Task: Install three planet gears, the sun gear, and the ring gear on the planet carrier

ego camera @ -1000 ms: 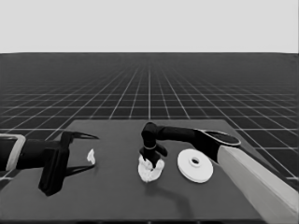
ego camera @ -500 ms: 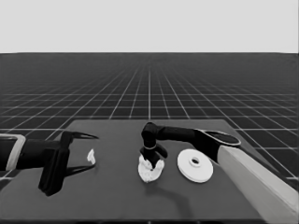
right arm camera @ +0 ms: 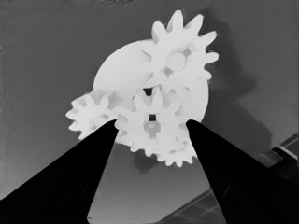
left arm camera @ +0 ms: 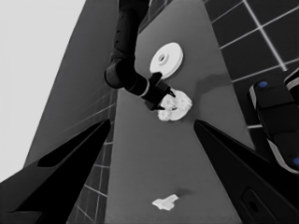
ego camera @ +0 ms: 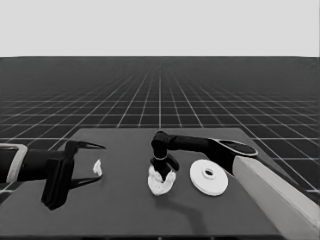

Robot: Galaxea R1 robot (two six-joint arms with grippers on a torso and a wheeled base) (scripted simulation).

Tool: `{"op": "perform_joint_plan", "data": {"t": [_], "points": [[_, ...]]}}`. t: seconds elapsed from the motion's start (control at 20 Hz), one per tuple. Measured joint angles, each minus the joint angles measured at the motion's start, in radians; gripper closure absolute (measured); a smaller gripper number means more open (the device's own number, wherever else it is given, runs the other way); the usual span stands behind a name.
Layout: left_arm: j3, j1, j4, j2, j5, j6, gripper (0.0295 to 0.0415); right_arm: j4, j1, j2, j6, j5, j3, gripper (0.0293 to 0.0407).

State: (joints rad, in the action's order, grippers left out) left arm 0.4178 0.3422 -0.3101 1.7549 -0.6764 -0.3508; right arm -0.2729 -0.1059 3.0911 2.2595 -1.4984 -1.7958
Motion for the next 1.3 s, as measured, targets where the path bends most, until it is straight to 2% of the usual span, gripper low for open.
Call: {"op": "perform_joint_plan", "data": {"t": [0.4,0.5,0.55,0.6,0.9,0.95,1.0,1.05,1.15,1.3], "points": [[0.0,0.0,0.0,0.0,0.0,0.0,0.0326,0.0,0.0,0.0,0.084,0.0,0.0,0.039],[0.0,0.0,0.0,0.0,0.0,0.0,0.0326,0.0,0.0,0.0,0.094,0.0,0.0,0.033],[0.0,0.0,0.0,0.0,0.0,0.0,0.0326,0.0,0.0,0.0,0.096,0.0,0.0,0.032],[0.0,0.0,0.0,0.0,0.0,0.0,0.0326,0.0,0.0,0.0,0.097,0.0,0.0,0.0317],[0.0,0.0,0.0,0.0,0.0,0.0,0.0326,0.0,0.0,0.0,0.099,0.0,0.0,0.0315],[0.0,0.0,0.0,0.0,0.0,0.0,0.0326,0.042,0.049,-0.009,-0.294,-0.027,0.039,0.0307],[0.0,0.0,0.0,0.0,0.0,0.0,0.0326,0.07,0.086,-0.012,-0.541,-0.037,0.057,0.0309],[0.0,0.0,0.0,0.0,0.0,0.0,0.0326,0.087,0.108,-0.014,-0.689,-0.04,0.066,0.0312],[0.0,0.0,0.0,0.0,0.0,0.0,0.0326,0.105,0.128,-0.016,-0.829,-0.04,0.071,0.0315],[0.0,0.0,0.0,0.0,0.0,0.0,0.0326,0.113,0.135,-0.017,-0.889,-0.039,0.073,0.0315]]}}
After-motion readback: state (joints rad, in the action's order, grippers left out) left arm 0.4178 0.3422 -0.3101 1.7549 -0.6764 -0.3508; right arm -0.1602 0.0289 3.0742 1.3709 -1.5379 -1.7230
